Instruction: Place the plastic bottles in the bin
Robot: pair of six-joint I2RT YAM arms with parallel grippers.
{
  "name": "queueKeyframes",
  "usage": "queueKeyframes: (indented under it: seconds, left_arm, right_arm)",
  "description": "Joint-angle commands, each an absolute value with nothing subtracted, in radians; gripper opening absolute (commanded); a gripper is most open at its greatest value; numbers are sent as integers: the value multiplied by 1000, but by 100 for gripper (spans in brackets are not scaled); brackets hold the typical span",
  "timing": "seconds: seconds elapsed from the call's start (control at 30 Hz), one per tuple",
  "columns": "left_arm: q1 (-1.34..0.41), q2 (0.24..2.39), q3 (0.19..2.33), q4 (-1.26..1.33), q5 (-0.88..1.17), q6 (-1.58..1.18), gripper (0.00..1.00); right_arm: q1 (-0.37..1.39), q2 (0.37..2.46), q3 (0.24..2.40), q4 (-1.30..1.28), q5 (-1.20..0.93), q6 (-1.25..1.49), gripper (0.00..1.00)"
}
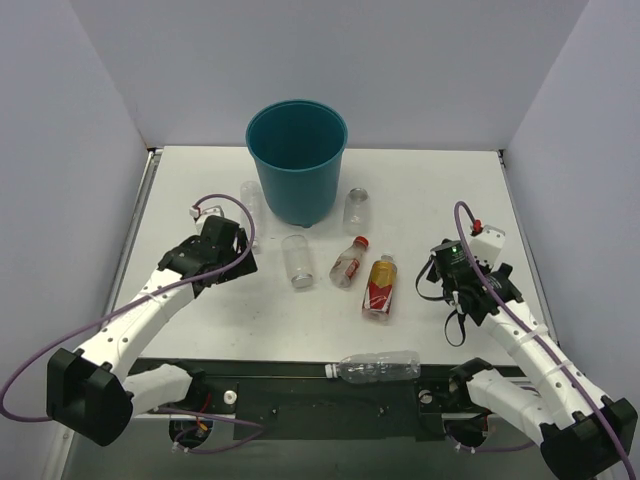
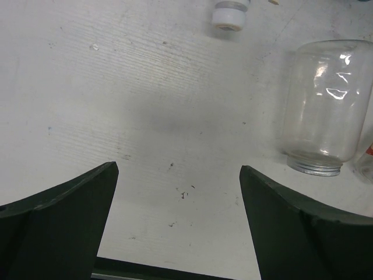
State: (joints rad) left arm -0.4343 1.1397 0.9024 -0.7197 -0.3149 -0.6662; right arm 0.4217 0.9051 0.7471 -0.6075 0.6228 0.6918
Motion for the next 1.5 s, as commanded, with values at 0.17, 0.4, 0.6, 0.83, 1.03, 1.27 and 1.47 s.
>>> queueKeyframes:
  seconds: [0.17,0.4,0.6,0.83,1.03,1.27,1.47]
  left_arm:
    - [-434,1221,985,-716,-411,-652,97]
    - [-431,1425,1091,-677,-462,-582,97]
    - [-391,1549,1157,-548,-422,-532,97]
    - [-321,1704,1312,-545,-287,-476,97]
    - [-293,1752,1289,-410,-264,-462,97]
    - [-235,1859,1285,-307,-164,-449,97]
    - [-224,1920,1299,-264,-135,-457,95]
  right_arm:
    - [434,899,726,-608,614,735,99]
    - [451,905,675,-557,554,824,98]
    - [462,940,676,-552,546,838,97]
    - [468,931,684,-560,555,835,97]
    - [468,928,676,-563,552,839,97]
    - [474,913,664,-560,551,862,96]
    - [486,913,660,-558,545,876,96]
